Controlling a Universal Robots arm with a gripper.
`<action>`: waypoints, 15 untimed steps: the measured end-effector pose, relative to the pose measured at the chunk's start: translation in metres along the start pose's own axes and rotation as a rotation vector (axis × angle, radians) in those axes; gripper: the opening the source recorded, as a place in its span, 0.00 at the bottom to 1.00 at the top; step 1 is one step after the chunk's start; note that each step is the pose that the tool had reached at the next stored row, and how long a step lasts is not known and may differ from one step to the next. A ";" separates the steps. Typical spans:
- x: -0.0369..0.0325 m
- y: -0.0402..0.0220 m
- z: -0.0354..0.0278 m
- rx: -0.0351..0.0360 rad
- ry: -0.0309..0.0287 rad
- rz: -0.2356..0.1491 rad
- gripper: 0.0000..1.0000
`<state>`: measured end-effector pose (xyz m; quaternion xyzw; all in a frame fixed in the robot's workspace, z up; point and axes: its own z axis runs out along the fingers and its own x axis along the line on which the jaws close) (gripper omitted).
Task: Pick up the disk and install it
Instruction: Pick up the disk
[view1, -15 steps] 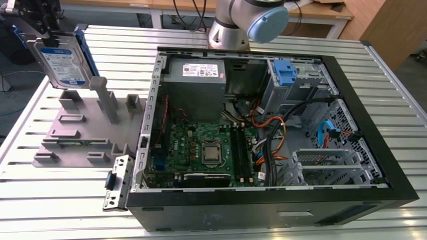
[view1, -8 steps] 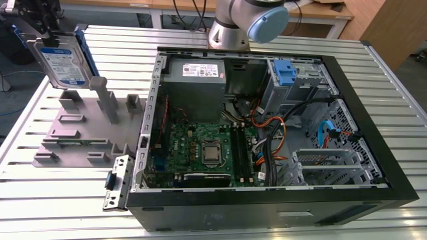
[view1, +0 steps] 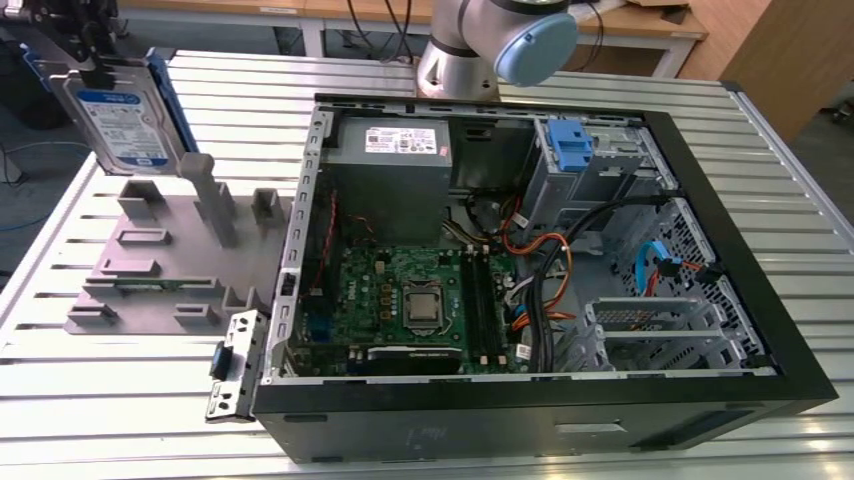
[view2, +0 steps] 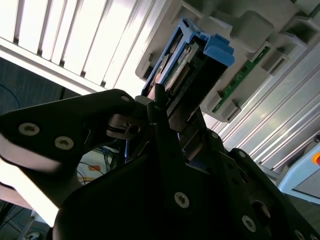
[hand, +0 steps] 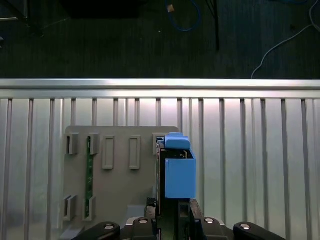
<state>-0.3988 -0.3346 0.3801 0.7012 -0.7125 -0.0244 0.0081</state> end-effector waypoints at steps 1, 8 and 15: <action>0.0000 0.0001 -0.0014 0.0002 0.0000 0.000 0.35; -0.0004 0.0007 -0.0147 0.0002 -0.0001 0.000 0.35; -0.0008 0.0017 -0.0357 0.0002 0.0000 0.000 0.35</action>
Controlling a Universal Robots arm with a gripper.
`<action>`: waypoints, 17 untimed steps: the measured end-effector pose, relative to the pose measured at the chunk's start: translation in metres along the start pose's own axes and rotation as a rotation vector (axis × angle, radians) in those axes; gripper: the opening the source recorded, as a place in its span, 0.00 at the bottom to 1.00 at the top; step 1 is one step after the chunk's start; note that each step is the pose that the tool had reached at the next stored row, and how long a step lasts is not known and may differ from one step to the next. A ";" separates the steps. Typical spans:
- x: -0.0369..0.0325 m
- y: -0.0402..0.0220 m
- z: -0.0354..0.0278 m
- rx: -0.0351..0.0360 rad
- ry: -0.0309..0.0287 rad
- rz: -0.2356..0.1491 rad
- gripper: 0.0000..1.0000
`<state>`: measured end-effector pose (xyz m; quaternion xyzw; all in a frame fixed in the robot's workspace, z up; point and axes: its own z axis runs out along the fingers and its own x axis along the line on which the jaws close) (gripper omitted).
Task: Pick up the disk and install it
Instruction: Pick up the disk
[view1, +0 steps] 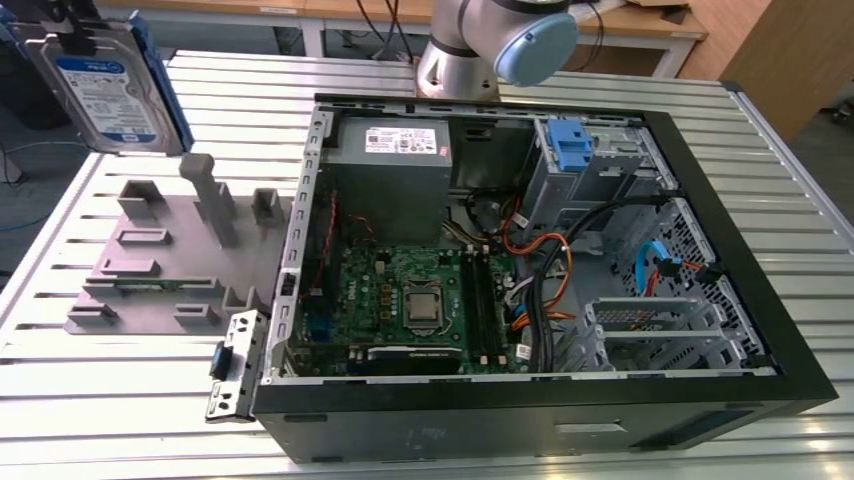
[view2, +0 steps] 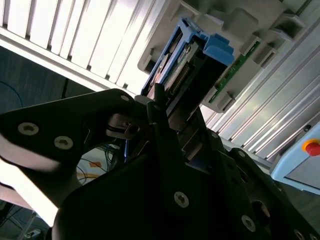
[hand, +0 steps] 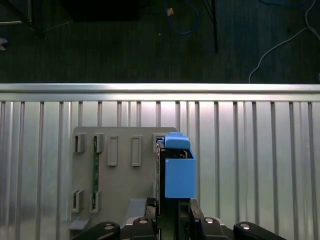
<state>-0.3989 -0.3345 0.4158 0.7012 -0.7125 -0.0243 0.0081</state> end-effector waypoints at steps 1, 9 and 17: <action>-0.0001 0.0001 -0.0022 0.0000 -0.0001 0.000 0.35; -0.0004 0.0010 -0.0203 0.0002 -0.0001 0.000 0.35; -0.0008 0.0017 -0.0375 0.0001 -0.0001 0.000 0.35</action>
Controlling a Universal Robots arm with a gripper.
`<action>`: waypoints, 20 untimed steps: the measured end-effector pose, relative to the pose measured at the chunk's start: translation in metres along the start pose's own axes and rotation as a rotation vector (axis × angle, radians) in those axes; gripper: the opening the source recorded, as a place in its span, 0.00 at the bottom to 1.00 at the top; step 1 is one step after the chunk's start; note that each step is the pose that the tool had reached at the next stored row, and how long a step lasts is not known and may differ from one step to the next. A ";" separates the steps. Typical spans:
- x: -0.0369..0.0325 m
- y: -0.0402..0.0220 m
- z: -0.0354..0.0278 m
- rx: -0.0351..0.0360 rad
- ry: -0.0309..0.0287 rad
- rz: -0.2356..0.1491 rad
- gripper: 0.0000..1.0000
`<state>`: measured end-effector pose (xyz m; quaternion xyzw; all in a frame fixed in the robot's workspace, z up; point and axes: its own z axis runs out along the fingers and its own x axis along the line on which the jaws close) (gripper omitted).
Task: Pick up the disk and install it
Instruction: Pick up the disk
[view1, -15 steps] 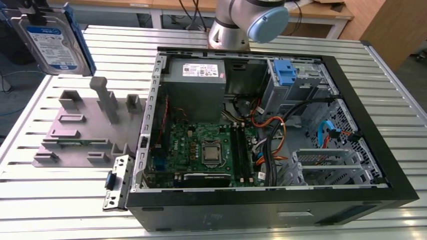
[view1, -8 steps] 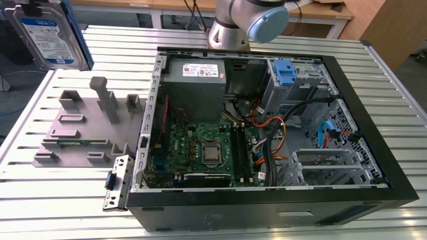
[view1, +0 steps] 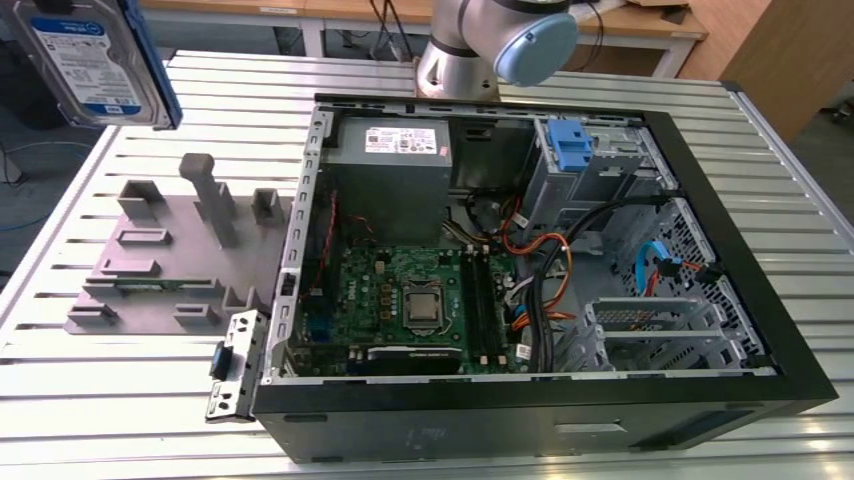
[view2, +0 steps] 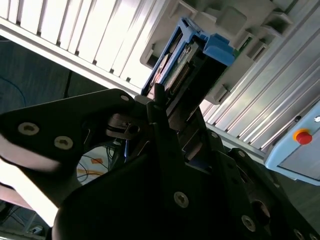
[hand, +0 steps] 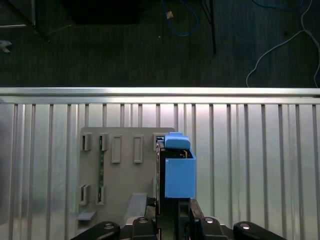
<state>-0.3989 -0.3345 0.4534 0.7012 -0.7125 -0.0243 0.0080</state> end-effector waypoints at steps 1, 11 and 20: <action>0.0000 0.0001 -0.0019 0.0001 0.0000 0.000 0.35; -0.0003 0.0005 -0.0117 0.0000 0.0000 0.000 0.35; -0.0003 0.0006 -0.0133 0.0001 0.0000 0.000 0.35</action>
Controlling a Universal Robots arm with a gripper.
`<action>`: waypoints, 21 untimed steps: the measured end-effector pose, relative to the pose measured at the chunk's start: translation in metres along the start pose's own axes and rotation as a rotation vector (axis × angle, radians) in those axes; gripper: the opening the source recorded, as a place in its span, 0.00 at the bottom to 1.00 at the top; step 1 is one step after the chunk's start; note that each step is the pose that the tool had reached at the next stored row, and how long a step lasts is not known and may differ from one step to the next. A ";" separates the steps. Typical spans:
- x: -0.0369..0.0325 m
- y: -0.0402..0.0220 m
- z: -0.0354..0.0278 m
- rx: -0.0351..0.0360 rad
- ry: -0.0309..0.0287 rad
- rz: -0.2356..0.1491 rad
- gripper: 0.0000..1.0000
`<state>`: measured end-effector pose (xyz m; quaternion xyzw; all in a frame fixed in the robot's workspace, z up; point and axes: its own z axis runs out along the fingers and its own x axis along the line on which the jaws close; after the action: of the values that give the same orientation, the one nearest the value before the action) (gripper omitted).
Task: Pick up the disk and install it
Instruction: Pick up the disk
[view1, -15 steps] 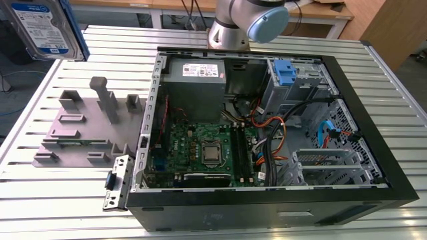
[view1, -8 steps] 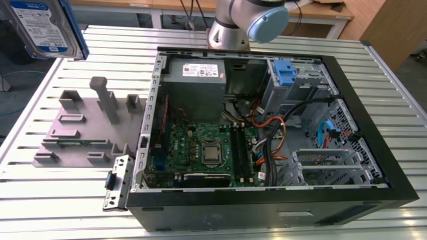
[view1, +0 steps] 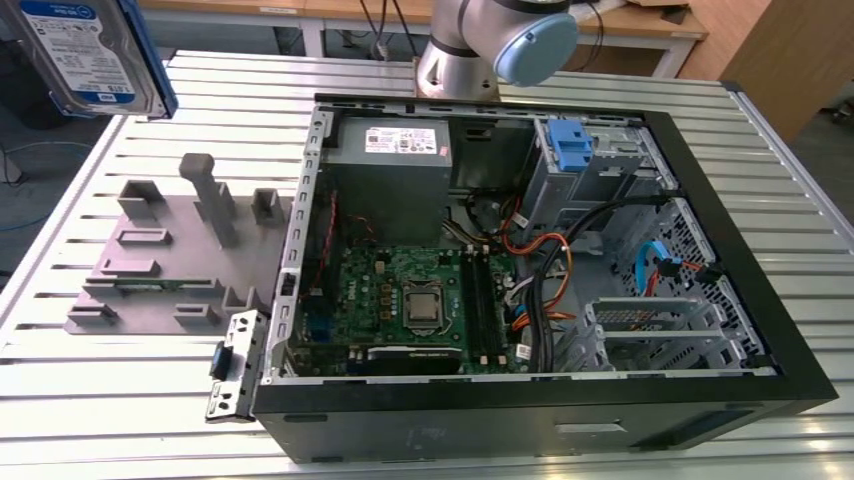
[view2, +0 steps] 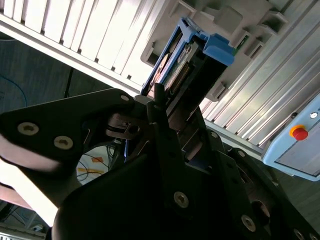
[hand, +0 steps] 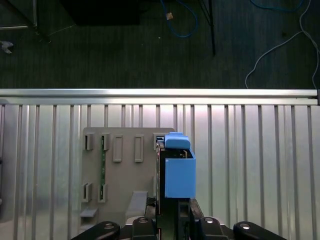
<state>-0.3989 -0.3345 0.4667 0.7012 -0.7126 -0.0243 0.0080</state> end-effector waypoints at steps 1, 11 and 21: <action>0.0000 0.0000 0.0000 0.0000 0.0000 0.000 0.35; -0.0001 0.0002 -0.0057 -0.0001 0.0000 0.000 0.35; -0.0004 0.0008 -0.0180 0.0000 0.0000 0.000 0.35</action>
<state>-0.3988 -0.3345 0.4848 0.7012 -0.7125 -0.0243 0.0080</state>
